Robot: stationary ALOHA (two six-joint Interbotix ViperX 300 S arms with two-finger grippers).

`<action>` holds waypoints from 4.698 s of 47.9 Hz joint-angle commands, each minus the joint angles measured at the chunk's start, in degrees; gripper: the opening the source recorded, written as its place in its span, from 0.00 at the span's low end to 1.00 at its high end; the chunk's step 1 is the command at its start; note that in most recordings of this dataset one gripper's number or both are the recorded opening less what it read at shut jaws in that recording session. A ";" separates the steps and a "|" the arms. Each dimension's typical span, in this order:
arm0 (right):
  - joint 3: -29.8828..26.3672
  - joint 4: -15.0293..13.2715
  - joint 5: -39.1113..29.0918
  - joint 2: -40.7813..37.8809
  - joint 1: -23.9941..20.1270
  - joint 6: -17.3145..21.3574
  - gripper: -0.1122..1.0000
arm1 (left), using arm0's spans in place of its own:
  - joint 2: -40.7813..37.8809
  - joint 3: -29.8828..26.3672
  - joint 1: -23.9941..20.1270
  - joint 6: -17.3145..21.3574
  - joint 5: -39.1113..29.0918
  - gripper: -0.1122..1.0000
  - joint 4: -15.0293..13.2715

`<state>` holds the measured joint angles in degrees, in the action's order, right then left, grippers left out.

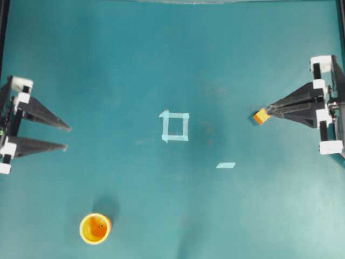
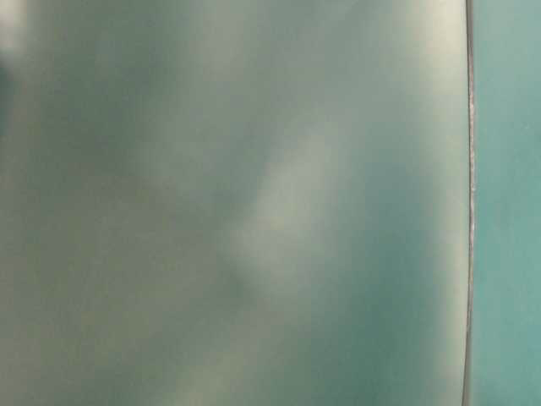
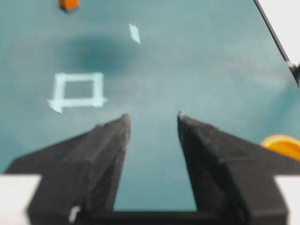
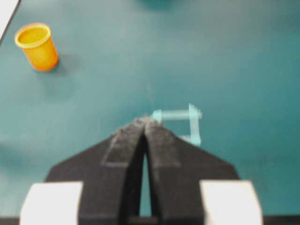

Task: Hold the block with right arm and the cup with left arm, then put the block into the cup.
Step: 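Open both grippers and move left toward the cup, right toward the cube, then close the right gripper on the orange cube and the left on the cup, then lift the cup and cube, bringing both grippers together above the center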

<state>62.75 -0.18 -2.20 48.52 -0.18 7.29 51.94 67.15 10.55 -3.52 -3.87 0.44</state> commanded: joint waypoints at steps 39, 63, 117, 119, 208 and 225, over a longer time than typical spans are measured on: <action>-1.76 0.09 -14.85 -1.58 0.26 9.93 0.13 | -14.59 -2.20 12.30 0.00 -3.52 0.88 0.18; -3.34 -0.18 -19.07 -16.17 3.96 18.63 0.65 | -29.97 -8.26 17.58 -3.43 -4.48 0.88 0.18; -8.61 -8.09 -29.79 -33.49 7.65 31.55 0.64 | -46.41 -10.02 20.13 -8.44 12.30 0.88 0.18; -8.53 -8.09 -29.71 -33.57 7.47 31.55 0.64 | -46.85 -9.93 20.13 -8.44 13.71 0.88 0.18; -10.37 -8.17 -22.24 -36.30 6.86 30.50 0.46 | -61.70 -19.07 21.27 -6.06 25.22 0.72 0.35; -17.14 -9.23 -20.21 -34.19 2.99 23.47 0.46 | -59.24 -21.36 13.27 -0.53 24.43 0.67 0.35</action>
<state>48.16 -9.14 -23.73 13.45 3.43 31.82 -10.20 47.20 26.19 -3.96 20.74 0.70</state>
